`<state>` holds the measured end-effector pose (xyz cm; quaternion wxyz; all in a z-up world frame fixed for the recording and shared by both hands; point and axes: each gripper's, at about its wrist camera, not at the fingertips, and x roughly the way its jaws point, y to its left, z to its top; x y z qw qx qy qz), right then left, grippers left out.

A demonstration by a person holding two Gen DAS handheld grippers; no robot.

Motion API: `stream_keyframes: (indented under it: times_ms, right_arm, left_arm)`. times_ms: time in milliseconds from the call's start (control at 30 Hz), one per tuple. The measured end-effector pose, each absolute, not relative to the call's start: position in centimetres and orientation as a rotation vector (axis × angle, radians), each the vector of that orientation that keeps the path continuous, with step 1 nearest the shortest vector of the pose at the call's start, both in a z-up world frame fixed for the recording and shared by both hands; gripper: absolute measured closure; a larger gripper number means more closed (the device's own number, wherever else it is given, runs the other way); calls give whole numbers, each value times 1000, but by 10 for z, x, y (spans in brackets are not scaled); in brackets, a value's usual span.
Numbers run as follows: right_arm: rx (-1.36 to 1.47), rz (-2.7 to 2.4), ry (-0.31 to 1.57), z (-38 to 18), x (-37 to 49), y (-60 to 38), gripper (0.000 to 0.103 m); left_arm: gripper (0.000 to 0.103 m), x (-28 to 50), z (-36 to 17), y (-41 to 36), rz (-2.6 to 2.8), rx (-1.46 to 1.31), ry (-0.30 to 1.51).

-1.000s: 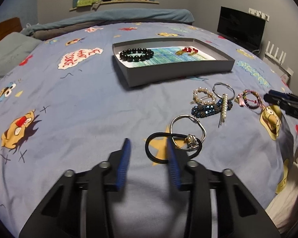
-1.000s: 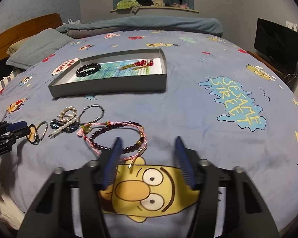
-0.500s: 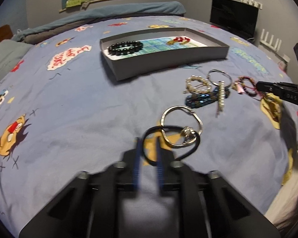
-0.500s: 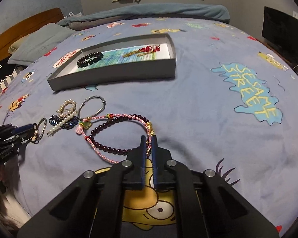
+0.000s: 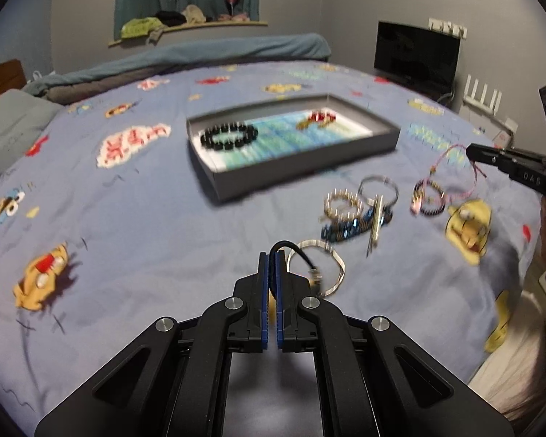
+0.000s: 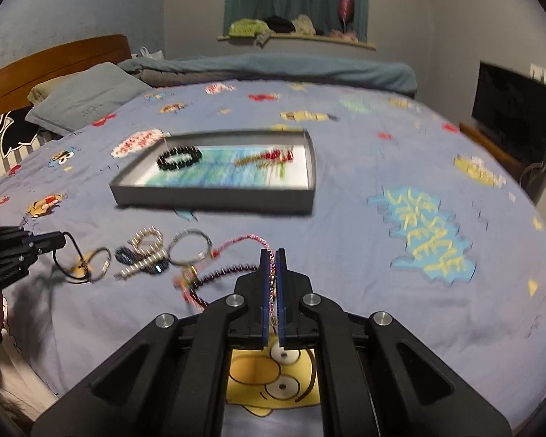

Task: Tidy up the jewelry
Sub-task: 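Carry the hair tie and pink bracelet into the tray and open both grippers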

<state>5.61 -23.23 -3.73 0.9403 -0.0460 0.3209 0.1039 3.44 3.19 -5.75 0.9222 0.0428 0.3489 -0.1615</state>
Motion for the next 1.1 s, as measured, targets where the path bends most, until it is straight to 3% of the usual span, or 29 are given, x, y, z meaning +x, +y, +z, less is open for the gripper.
stream_keyframes:
  times_ms: [267, 600, 800, 1100]
  right_arm:
    - [-156, 219, 557, 4, 67, -219, 100]
    - [-167, 186, 472, 44, 134, -212, 100]
    - [-142, 203, 515, 27, 178, -197, 100]
    - [-140, 183, 682, -41, 229, -189, 100]
  left_arm:
    - [99, 50, -18, 39, -312, 105, 635]
    - [99, 124, 14, 35, -295, 100, 600]
    - [99, 173, -7, 16, -310, 92, 670]
    - [99, 215, -68, 12, -265, 61, 820]
